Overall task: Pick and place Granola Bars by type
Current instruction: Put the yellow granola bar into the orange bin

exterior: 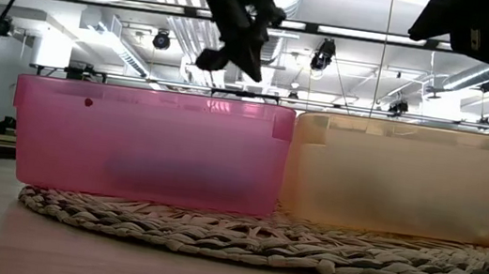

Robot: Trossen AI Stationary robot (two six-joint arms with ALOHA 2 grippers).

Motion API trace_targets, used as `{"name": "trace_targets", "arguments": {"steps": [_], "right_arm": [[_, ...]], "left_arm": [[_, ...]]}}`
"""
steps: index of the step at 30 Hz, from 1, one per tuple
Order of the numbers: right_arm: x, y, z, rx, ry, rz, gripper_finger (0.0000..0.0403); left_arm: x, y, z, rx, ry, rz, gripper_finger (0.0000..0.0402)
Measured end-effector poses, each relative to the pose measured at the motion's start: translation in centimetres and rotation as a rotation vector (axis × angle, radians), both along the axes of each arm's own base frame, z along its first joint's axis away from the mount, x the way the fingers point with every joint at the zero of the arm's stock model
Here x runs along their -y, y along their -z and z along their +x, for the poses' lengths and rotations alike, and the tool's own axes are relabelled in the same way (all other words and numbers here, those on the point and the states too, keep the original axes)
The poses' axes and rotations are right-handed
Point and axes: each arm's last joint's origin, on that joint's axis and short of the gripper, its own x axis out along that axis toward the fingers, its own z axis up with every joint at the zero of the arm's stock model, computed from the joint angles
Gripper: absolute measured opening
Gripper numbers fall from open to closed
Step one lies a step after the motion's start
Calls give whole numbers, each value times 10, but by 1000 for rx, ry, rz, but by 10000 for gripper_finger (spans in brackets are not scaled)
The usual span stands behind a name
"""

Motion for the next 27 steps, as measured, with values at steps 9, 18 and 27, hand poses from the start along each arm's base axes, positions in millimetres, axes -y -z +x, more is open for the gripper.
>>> {"name": "trace_targets", "arguments": {"steps": [9,18,27], "right_arm": [[0,1,0,-3,-17,-17,9],[0,1,0,0,-18,-17,9],[0,0,1,9,-30,-25,9]], "left_arm": [[31,-39,-21,37,0,111,0],[87,-69,-38,74,124,134,0],[186,-91,-61,123,288,283,0]]}}
